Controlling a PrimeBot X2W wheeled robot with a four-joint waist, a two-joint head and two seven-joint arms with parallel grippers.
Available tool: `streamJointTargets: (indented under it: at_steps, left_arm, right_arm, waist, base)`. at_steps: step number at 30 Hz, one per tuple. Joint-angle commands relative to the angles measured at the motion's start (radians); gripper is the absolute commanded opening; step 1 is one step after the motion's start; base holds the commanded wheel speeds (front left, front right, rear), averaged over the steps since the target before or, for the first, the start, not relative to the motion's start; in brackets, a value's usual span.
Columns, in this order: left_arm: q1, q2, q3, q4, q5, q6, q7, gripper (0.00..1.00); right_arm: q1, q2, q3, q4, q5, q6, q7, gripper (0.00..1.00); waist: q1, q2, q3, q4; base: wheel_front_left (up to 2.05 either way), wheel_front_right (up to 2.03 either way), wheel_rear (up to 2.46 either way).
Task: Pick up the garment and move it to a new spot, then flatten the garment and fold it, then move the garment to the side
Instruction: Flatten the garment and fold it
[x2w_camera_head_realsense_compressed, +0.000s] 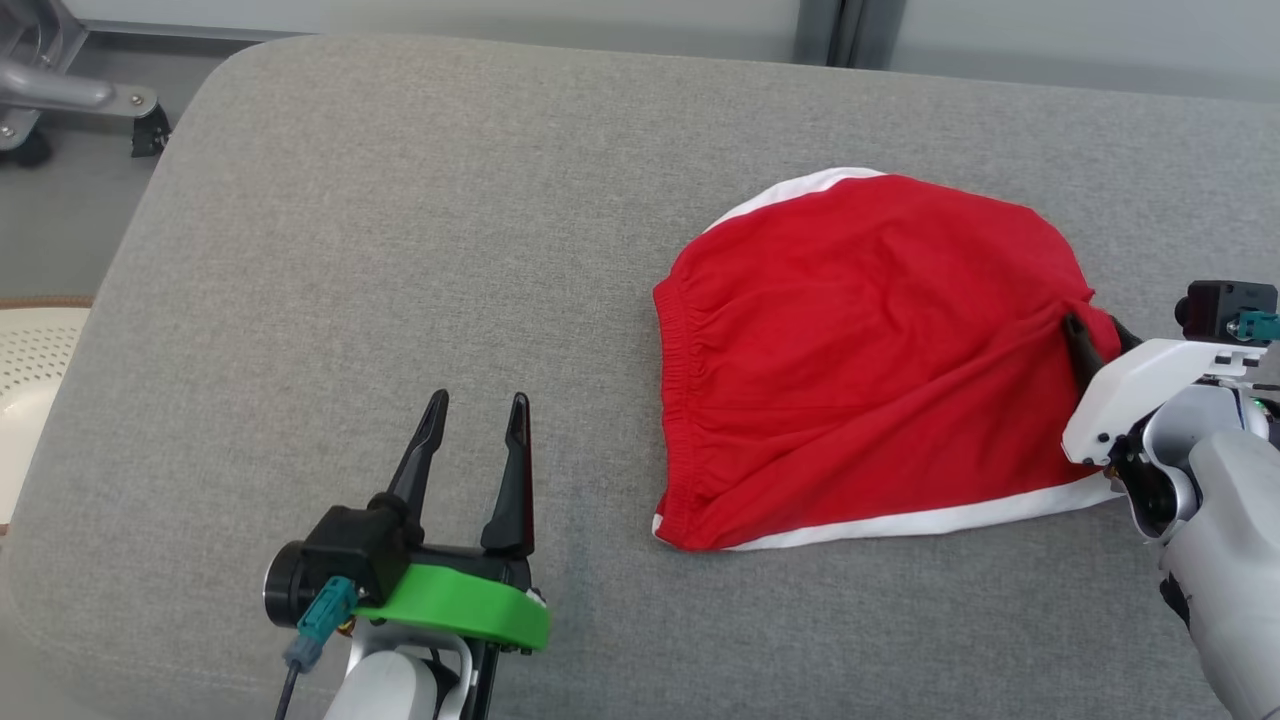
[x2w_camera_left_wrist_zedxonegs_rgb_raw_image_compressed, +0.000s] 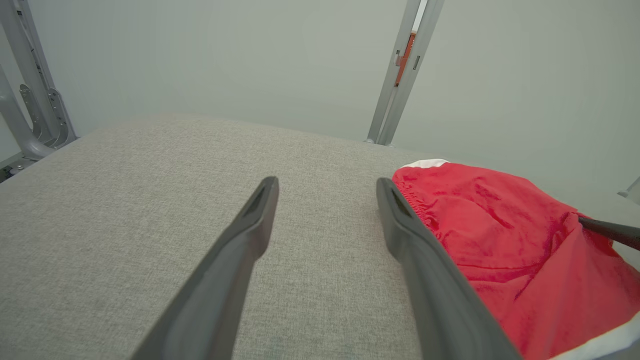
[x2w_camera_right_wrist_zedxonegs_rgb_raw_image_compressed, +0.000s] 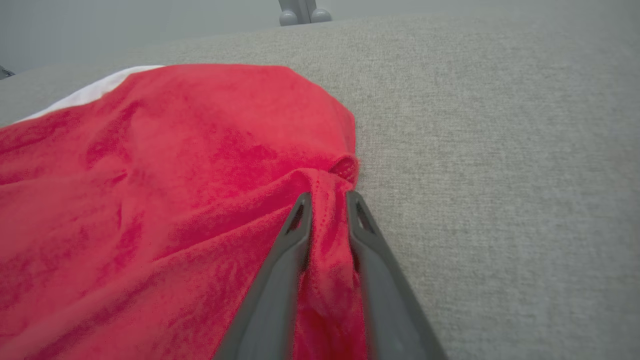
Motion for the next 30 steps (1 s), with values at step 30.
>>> streamJointTargets:
  at_steps: [30]
  left_arm:
    - [0.091,0.003,0.164,-0.069,0.037,-0.056,0.000,1.00]
  right_arm:
    - [0.561,0.147,-0.117,-0.742,-0.018,0.000,-0.272,1.00]
  waist:
    - [0.0000,0.0000,-0.121,-0.214]
  base:
    - [0.00,0.00,0.00]
